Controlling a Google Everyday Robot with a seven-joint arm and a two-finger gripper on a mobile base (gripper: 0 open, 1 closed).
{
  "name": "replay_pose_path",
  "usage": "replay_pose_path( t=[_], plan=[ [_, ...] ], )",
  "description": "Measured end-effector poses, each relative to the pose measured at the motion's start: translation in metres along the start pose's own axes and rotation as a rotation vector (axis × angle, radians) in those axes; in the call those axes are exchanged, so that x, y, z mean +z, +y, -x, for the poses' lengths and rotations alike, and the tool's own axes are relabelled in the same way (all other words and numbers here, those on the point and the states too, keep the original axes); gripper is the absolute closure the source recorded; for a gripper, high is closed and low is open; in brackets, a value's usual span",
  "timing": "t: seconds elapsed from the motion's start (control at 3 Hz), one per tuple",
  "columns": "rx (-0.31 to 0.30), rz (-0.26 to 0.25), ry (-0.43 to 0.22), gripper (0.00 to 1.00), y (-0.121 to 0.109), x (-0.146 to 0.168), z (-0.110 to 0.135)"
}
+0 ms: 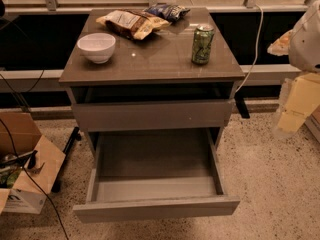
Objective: Close middle drawer
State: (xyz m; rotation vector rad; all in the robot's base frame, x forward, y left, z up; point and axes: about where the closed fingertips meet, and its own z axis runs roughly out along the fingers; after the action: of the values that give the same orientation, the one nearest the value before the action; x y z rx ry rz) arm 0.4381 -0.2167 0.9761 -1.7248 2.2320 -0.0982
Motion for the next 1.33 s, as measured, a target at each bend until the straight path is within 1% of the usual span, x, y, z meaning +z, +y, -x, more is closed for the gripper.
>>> replay_pose_path(
  t=[0.33,0.67,1.0,1.33],
  plan=[
    [0.000,0.000,0.000,0.00,0.000,0.000,0.000],
    [0.000,-0.008,-0.007,0.17,0.000,-0.001,0.002],
    [-0.035,0.019,-0.066,0.41,0.009,0.019,0.008],
    [-0.092,0.035,-0.110,0.64,0.023,0.049,0.009]
  ],
)
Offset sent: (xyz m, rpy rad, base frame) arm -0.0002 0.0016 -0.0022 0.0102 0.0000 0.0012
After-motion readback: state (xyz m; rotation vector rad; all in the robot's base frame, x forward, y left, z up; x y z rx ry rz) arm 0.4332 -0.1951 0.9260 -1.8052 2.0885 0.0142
